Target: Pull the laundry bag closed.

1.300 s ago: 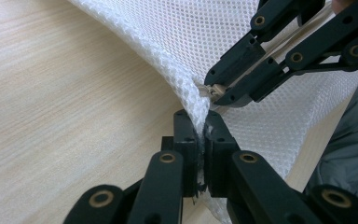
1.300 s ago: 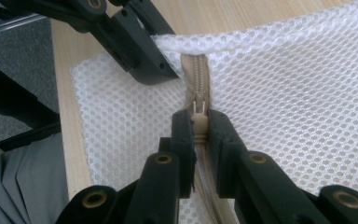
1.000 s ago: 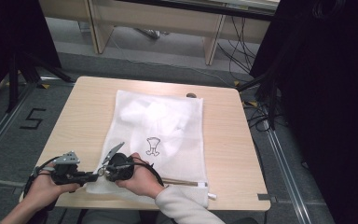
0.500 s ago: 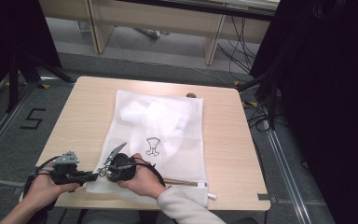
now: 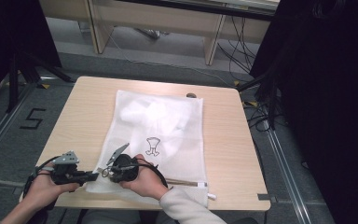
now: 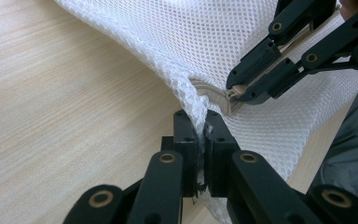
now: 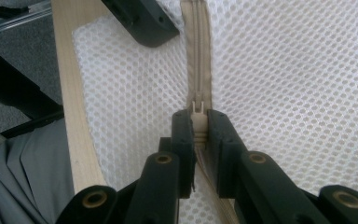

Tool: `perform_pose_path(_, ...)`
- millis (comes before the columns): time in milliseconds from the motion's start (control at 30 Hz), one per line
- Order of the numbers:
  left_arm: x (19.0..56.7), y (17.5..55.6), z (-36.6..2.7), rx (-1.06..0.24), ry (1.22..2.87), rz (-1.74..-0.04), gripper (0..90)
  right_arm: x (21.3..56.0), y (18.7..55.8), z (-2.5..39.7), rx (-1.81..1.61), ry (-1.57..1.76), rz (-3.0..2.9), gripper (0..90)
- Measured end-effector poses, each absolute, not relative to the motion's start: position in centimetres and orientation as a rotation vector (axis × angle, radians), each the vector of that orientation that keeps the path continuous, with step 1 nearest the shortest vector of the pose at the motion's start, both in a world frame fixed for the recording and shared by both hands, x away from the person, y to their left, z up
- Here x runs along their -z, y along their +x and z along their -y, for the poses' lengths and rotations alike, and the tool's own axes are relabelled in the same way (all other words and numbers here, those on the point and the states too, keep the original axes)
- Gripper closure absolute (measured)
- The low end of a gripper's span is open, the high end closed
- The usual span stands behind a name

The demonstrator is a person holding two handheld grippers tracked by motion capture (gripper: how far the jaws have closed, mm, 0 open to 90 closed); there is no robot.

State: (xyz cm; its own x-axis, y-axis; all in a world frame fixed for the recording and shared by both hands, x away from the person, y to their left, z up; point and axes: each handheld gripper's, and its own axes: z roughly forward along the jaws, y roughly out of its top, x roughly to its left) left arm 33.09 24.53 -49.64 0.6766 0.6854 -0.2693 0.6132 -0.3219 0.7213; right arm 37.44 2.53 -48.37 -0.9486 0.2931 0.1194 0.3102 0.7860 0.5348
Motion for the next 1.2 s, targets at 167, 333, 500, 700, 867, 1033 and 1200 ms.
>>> perform_pose_path(167, 49.6, 33.1, -24.6, -0.109, 2.031, -1.008, 85.0, 48.5, 37.4, -2.3, 0.886, -0.499, 2.948, 82.3)
perform_pose_path(333, 49.6, 33.0, -24.6, -0.114, 2.028, -1.014, 85.0, 48.5, 37.4, -2.1, 0.884, -0.511, 2.946, 82.3)
perform_pose_path(500, 49.7, 33.0, -24.5, -0.114, 2.013, -1.012, 85.0, 48.5, 37.5, -1.9, 0.904, -0.487, 2.948, 82.3)
perform_pose_path(700, 49.8, 33.0, -24.6, -0.118, 2.01, -1.011, 85.0, 48.4, 37.3, -1.6, 0.897, -0.512, 2.946, 82.3)
perform_pose_path(867, 49.8, 33.1, -24.6, -0.117, 2.014, -1.009, 85.0, 48.5, 37.4, -1.5, 0.897, -0.505, 2.946, 82.3)
perform_pose_path(1033, 49.8, 33.1, -24.5, -0.115, 2.014, -1.01, 85.0, 48.4, 37.3, -1.3, 0.886, -0.512, 2.949, 82.3)
perform_pose_path(1200, 49.8, 33.1, -24.5, -0.119, 2.009, -1.015, 85.0, 48.4, 37.2, -1.1, 0.87, -0.518, 2.951, 82.3)
